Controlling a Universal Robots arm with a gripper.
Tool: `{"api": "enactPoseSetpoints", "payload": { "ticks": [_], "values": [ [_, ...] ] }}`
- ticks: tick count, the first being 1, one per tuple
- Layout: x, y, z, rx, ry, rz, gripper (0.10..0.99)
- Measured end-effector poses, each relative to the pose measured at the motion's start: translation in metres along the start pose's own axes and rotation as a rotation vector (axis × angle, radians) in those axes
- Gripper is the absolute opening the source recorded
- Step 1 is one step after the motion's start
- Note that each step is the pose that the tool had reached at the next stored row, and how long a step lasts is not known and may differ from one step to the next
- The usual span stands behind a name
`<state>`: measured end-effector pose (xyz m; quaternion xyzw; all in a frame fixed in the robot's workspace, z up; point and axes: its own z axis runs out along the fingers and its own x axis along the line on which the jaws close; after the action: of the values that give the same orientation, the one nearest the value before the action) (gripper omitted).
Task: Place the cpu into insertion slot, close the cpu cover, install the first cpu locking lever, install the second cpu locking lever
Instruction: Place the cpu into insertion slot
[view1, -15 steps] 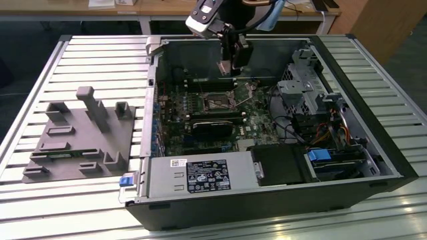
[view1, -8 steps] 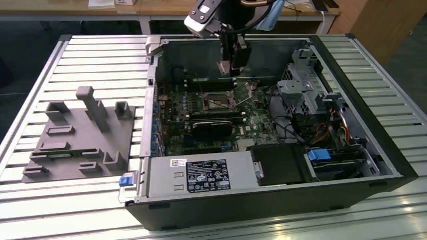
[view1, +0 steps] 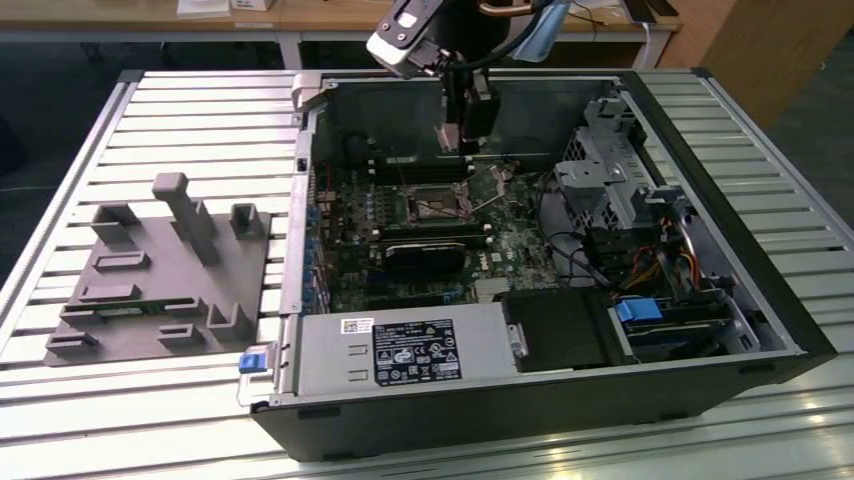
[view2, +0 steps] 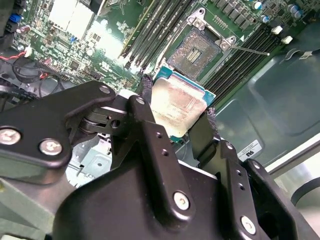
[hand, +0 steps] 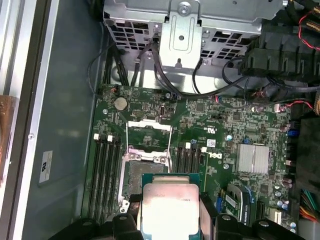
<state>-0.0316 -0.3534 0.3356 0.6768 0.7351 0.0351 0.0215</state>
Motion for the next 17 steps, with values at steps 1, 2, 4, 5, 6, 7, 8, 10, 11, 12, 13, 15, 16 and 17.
{"api": "enactPoseSetpoints", "payload": {
  "ticks": [1, 2, 4, 5, 6, 7, 8, 10, 11, 12, 13, 15, 16, 17],
  "values": [
    [0.0000, 0.0000, 0.0005, 0.000, -0.0001, 0.002, 0.541],
    [0.0000, -0.0001, 0.0012, 0.001, -0.0002, 0.004, 0.541],
    [0.0000, -0.0002, 0.0026, 0.001, -0.0004, 0.006, 0.541],
    [0.0000, -0.0002, 0.0031, 0.002, -0.0005, 0.007, 0.541],
    [0.0000, -0.0003, 0.0036, 0.002, -0.0005, 0.008, 0.541],
    [0.0000, -0.0003, 0.0040, 0.002, -0.0005, 0.008, 0.541],
    [-0.0001, -0.0003, 0.0044, 0.003, -0.0006, 0.009, 0.541],
    [-0.0001, -0.0004, 0.0052, 0.003, -0.0006, 0.011, 0.541],
    [-0.0001, -0.0004, 0.0056, 0.004, -0.0006, 0.011, 0.541],
    [-0.0001, -0.0005, 0.0060, 0.004, -0.0006, 0.011, 0.541],
    [-0.0001, -0.0005, 0.0065, 0.004, -0.0007, 0.011, 0.541],
    [-0.0001, -0.0005, 0.0073, 0.004, -0.0009, 0.011, 0.541],
    [-0.0001, -0.0006, 0.0076, 0.004, -0.0011, 0.011, 0.541],
    [-0.0001, -0.0006, 0.0078, 0.005, -0.0014, 0.011, 0.541]
  ]
}}
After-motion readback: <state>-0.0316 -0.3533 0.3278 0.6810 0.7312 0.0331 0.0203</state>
